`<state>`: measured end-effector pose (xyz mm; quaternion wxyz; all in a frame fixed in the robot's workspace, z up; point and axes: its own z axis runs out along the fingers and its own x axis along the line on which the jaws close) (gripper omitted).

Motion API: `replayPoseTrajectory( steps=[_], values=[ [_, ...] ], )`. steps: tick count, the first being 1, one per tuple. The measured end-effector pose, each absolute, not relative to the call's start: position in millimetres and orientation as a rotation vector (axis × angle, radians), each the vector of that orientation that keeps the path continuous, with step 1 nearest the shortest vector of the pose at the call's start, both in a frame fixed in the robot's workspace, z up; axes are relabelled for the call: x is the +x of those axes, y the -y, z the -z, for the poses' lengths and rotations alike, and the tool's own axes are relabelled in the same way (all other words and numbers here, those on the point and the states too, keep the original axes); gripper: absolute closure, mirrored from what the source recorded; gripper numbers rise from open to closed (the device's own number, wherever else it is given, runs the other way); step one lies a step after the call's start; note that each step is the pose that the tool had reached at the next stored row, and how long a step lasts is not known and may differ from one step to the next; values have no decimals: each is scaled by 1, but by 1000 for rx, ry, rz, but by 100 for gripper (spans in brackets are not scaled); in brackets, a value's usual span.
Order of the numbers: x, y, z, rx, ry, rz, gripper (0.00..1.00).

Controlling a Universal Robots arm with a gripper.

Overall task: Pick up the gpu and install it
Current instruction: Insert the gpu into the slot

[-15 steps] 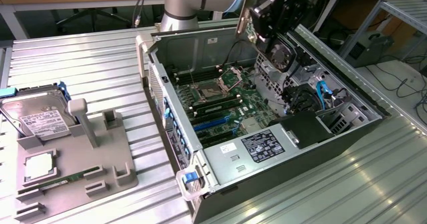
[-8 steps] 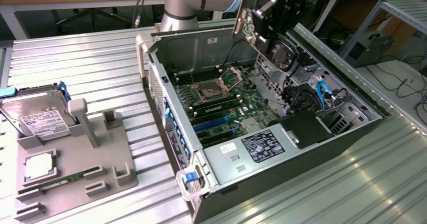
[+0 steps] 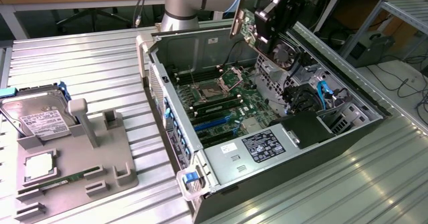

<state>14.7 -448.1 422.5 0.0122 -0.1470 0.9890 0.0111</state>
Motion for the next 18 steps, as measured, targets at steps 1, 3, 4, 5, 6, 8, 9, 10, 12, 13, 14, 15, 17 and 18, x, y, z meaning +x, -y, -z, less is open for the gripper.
replayPoseTrajectory(
  steps=[1,3,4,5,6,8,9,10,12,13,14,15,17,18],
  values=[
    [15,448,-422,-486,-3079,-35,72],
    [15,448,-422,-530,-3072,-35,72],
    [15,448,-422,-561,-3067,-36,72],
    [15,448,-422,-584,-3063,-36,72],
    [15,448,-422,-602,-3059,-36,72],
    [15,448,-422,-638,-3052,-37,72],
    [15,448,-422,-652,-3049,-37,72],
    [15,448,-422,-670,-3046,-37,72],
    [15,448,-422,-708,-3037,-38,72],
    [15,448,-422,-726,-3033,-38,72],
    [15,448,-422,-741,-3030,-38,72],
    [15,448,-422,-763,-3024,-38,72],
    [15,449,-422,-796,-3016,-39,72],
    [15,449,-422,-812,-3012,-39,72]
  ],
)
